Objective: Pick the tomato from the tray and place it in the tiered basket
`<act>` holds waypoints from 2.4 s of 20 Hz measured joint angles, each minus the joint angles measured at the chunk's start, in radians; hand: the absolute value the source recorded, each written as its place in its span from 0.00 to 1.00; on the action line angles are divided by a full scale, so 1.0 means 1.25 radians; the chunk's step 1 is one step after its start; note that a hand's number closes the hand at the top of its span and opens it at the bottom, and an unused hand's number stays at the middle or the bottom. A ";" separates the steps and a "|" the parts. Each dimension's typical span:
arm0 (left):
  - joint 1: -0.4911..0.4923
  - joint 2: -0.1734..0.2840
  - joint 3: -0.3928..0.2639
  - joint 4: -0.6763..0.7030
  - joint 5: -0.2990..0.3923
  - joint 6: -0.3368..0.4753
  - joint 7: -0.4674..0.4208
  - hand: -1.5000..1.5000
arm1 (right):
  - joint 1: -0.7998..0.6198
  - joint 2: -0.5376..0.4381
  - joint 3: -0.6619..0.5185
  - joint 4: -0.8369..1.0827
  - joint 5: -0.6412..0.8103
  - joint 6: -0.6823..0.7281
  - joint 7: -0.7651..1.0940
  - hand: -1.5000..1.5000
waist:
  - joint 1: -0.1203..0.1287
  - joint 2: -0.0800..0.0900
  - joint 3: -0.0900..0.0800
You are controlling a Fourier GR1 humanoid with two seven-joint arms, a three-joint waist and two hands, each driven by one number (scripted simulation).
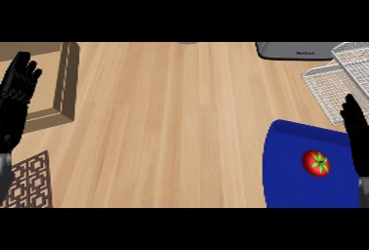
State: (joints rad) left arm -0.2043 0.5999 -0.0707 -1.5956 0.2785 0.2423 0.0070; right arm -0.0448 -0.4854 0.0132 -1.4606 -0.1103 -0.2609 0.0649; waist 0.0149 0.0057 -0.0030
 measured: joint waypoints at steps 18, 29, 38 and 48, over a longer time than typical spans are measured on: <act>0.028 -0.181 -0.145 0.023 -0.061 0.085 -0.003 0.50 | -0.118 -0.021 -0.113 0.110 -0.715 0.819 -0.017 0.00 | -0.014 0.007 0.012; 0.031 -0.217 -0.174 0.035 -0.094 0.119 -0.003 0.50 | -0.177 -0.347 -0.299 0.080 -0.593 1.085 -0.018 0.00 | -0.023 -0.002 0.009; 0.032 -0.240 -0.187 0.053 -0.114 0.133 -0.014 0.50 | -0.193 -0.374 -0.399 -0.177 -0.309 1.110 -0.034 0.00 | -0.021 -0.003 0.008; 0.025 -0.260 -0.201 0.050 -0.138 0.136 -0.003 0.50 | -0.119 -0.285 -0.397 -0.365 -0.048 1.096 -0.102 0.00 | -0.008 -0.001 0.007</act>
State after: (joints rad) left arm -0.1734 0.2744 -0.3224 -1.5329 0.1060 0.4121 0.0030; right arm -0.1936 -0.8419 -0.4828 -1.9171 -0.1707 1.1088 -0.0627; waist 0.0050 0.0040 0.0057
